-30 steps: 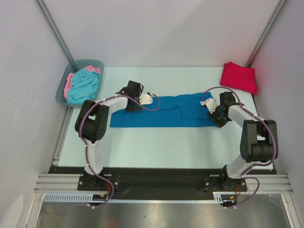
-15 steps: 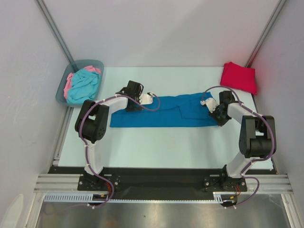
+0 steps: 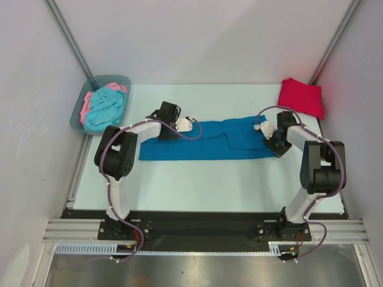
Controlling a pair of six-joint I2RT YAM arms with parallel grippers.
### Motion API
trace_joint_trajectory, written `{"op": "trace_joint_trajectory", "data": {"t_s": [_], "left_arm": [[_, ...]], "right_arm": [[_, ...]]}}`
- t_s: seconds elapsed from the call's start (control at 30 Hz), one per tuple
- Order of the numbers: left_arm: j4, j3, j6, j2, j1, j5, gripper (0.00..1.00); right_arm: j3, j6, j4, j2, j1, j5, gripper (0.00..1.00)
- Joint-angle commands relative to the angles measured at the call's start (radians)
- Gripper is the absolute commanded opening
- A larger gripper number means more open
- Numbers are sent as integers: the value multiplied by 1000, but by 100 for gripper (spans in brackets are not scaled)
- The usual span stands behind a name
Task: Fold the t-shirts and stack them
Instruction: Fold the tshirt
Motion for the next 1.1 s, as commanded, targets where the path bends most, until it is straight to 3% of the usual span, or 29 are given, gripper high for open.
{"op": "trace_joint_trajectory", "data": {"t_s": [0.0,0.03,0.2,0.37,0.5,0.63,0.87,1.07], "left_arm": [[-16,-6,16,-38,-6,9,100],[-13,-6,16,-41,-6,9,100],[-13,-9,-4,-64,-8,14,100],[-13,-31,-30,-93,-8,24,100],[-10,-54,-54,-119,-8,31,100],[28,-84,-108,-175,-3,27,100],[203,-273,-69,-300,4,-23,100],[223,-353,-41,-351,18,-40,100]], "right_arm": [[21,-31,-1,-1,-27,73,36],[24,-42,-5,-18,-36,67,43],[93,-50,-80,-182,-76,-54,53],[239,37,-136,-243,-51,-164,63],[289,108,-124,-199,5,-134,63],[357,171,-143,-96,82,-147,54],[339,55,-90,-49,306,-66,60],[400,64,-87,14,346,-58,60]]}}
